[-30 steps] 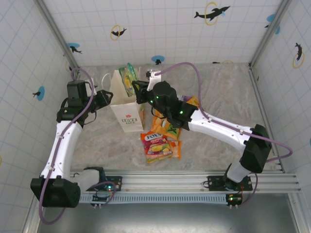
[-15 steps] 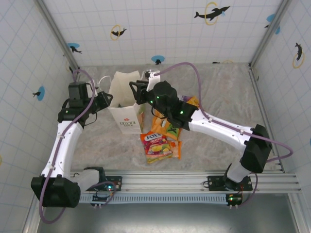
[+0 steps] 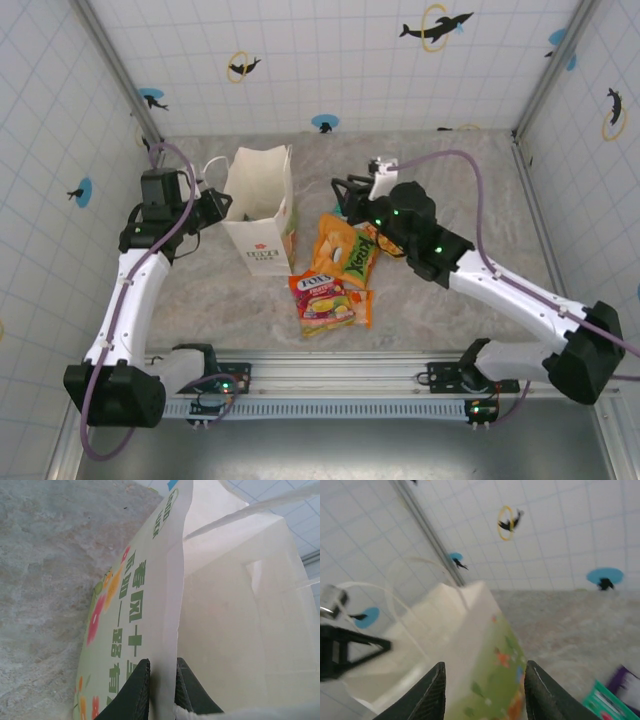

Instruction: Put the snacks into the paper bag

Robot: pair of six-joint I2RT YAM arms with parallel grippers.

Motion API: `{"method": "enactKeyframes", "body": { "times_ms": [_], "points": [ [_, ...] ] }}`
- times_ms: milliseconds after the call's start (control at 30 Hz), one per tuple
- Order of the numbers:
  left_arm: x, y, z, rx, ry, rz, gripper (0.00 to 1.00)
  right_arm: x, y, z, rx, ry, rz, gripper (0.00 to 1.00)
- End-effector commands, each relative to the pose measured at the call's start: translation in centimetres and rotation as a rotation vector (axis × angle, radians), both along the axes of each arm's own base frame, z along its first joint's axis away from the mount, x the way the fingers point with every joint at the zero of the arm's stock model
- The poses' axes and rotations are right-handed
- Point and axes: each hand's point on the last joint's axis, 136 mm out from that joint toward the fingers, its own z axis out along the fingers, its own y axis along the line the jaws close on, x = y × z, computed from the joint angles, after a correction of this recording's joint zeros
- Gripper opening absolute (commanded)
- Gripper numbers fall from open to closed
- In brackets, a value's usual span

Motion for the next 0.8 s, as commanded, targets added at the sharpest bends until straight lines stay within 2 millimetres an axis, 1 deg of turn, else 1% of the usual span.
{"method": "enactKeyframes", "body": {
  "times_ms": [0,133,267,367,467,533,767],
  "points": [
    [0.1,-0.3,0.8,-0.002,-0.025,-0.009,0.18,-0.7,-2.4,-4.5,-0.002,0.131,0.0,0.45],
    [0.2,-0.3,0.8,-0.001,-0.025,-0.007,0.18,-0.9,-6.2,-8.7,0.068,0.258,-0.068,0.46],
    [0.3,-0.4,0.8,-0.008,-0.025,-0.013,0.17,-0.7,-10.0,-13.1,0.212,0.424,-0.146,0.46],
    [0.3,-0.4,1.0,-0.008,-0.03,-0.013,0.18,-0.7,-12.0,-16.0,0.292,0.529,-0.193,0.47],
    [0.3,-0.4,1.2,-0.007,-0.034,-0.014,0.17,-0.9,-13.3,-18.5,0.352,0.613,-0.244,0.47],
    [0.4,-0.4,1.1,-0.007,-0.033,-0.014,0.18,-0.9,-13.7,-19.6,0.392,0.65,-0.266,0.47],
    [0.3,-0.4,1.0,-0.007,-0.029,-0.016,0.17,-0.1,-14.3,-22.3,0.405,0.722,-0.327,0.47]
  ]
}}
